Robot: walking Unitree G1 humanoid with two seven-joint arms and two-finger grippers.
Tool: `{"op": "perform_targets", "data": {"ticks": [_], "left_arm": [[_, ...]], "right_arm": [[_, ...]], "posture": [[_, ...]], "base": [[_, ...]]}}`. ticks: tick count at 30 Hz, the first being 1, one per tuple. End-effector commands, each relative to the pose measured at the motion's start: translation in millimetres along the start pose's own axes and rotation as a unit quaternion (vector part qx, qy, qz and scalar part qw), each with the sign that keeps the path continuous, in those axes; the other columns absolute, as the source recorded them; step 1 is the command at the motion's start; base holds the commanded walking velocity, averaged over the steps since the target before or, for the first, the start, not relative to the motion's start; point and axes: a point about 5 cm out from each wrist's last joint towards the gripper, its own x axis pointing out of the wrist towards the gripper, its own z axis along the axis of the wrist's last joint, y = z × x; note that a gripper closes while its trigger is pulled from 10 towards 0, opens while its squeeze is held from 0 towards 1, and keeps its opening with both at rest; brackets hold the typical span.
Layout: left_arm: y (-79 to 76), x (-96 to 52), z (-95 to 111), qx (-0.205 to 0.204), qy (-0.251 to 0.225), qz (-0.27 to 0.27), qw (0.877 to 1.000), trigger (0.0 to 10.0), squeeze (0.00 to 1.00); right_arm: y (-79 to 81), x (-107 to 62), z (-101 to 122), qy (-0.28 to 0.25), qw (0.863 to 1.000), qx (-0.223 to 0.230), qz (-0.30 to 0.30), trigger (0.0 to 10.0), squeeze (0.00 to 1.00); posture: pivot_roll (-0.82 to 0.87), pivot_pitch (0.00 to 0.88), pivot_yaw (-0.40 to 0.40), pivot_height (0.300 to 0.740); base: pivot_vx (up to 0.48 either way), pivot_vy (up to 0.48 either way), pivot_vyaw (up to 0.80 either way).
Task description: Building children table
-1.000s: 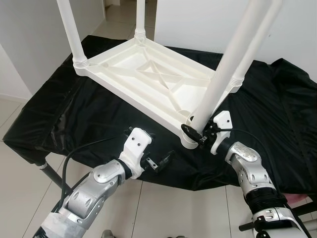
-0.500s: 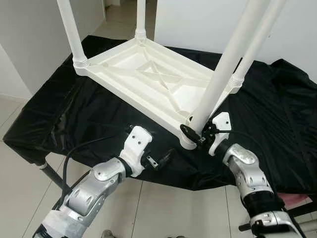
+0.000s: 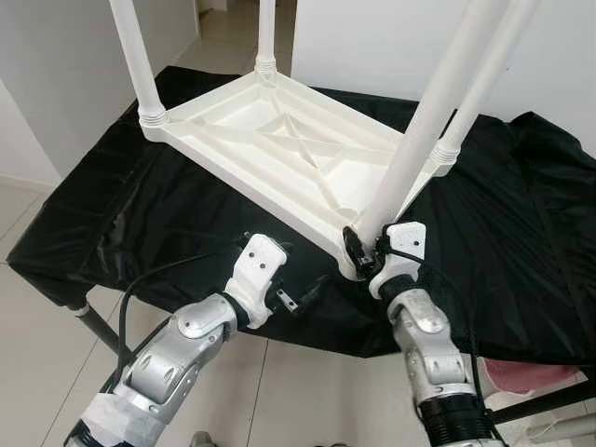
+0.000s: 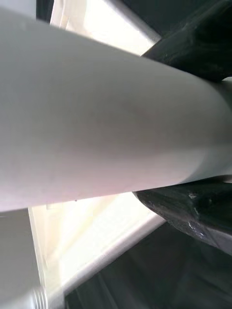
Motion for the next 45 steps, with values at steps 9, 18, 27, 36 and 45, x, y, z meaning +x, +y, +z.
{"op": "perform_targets", "data": {"ticks": [9,18,27,36,45], "left_arm": [[-2.6,-3.3,-2.4,0.001,0.004,-0.031,1.0,10.0,0.0],[-0.4,2.0,1.0,-0.025,-0.008,-0.051,0.998,10.0,0.0],[-5.1,7.6,0.6,-0.006,-0.012,-0.052,0.999,10.0,0.0],[-7.7,12.6,1.8,0.015,-0.018,-0.049,0.999,10.0,0.0],[-10.2,12.2,0.3,0.006,-0.015,-0.063,0.998,10.0,0.0]], "right_arm": [[3.2,-6.7,-11.6,0.037,0.994,0.02,-0.101,10.0,0.0],[-0.2,-7.3,-1.4,0.005,0.997,0.028,-0.077,10.0,1.0],[-16.0,-17.0,5.8,-0.014,0.998,0.011,0.053,10.0,1.0],[-34.5,-11.3,8.5,-0.013,0.99,-0.015,0.138,10.0,0.55],[-37.6,3.3,11.2,0.001,0.97,-0.039,0.241,10.0,0.0]], "posture": [[0.01,0.124,-0.042,0.74],[0.0,0.113,-0.035,0.74],[-0.02,0.116,-0.036,0.74],[-0.02,0.105,-0.032,0.74],[-0.01,0.096,-0.03,0.74]], "base": [[0.0,0.0,0.0],[0.0,0.0,0.0],[0.0,0.0,0.0],[0.0,0.0,0.0],[0.0,0.0,0.0]]}}
